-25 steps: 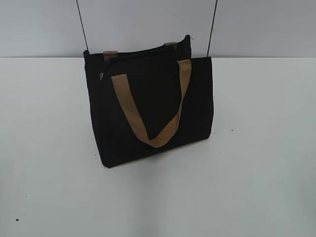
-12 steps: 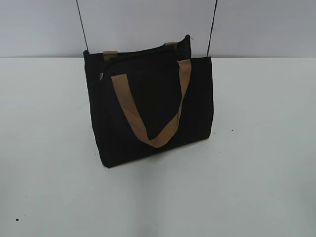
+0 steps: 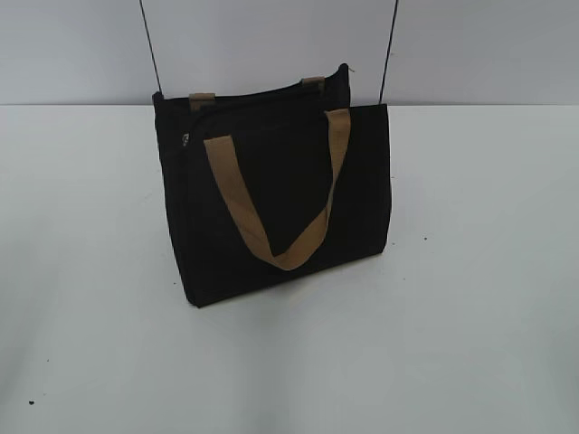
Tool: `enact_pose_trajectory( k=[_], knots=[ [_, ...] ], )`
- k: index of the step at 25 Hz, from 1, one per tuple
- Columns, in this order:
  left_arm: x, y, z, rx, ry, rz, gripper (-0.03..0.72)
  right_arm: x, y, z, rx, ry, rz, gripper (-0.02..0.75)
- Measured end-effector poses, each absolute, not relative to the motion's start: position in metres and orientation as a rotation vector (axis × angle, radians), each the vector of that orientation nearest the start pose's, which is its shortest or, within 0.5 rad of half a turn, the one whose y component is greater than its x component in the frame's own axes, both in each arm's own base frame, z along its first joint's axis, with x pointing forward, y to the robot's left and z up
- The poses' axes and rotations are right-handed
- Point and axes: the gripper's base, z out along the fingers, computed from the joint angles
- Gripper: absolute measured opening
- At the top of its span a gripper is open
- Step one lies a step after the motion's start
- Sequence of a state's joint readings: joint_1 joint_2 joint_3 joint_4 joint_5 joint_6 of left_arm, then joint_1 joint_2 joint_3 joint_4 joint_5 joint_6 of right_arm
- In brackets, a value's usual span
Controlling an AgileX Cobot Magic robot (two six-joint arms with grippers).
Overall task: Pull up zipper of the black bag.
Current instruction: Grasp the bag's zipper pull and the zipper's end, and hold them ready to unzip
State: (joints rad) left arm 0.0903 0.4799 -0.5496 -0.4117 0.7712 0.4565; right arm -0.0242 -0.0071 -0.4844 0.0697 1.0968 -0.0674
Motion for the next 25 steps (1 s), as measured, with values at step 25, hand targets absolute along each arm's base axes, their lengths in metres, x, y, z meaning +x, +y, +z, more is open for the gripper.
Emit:
enact_pose_trajectory(
  k=[25],
  knots=[
    [0.243, -0.035, 0.213, 0.675, 1.999, -0.462, 0.48, -0.006, 0.006, 0.27, -0.049, 2.086, 0.029, 0.517]
  ],
)
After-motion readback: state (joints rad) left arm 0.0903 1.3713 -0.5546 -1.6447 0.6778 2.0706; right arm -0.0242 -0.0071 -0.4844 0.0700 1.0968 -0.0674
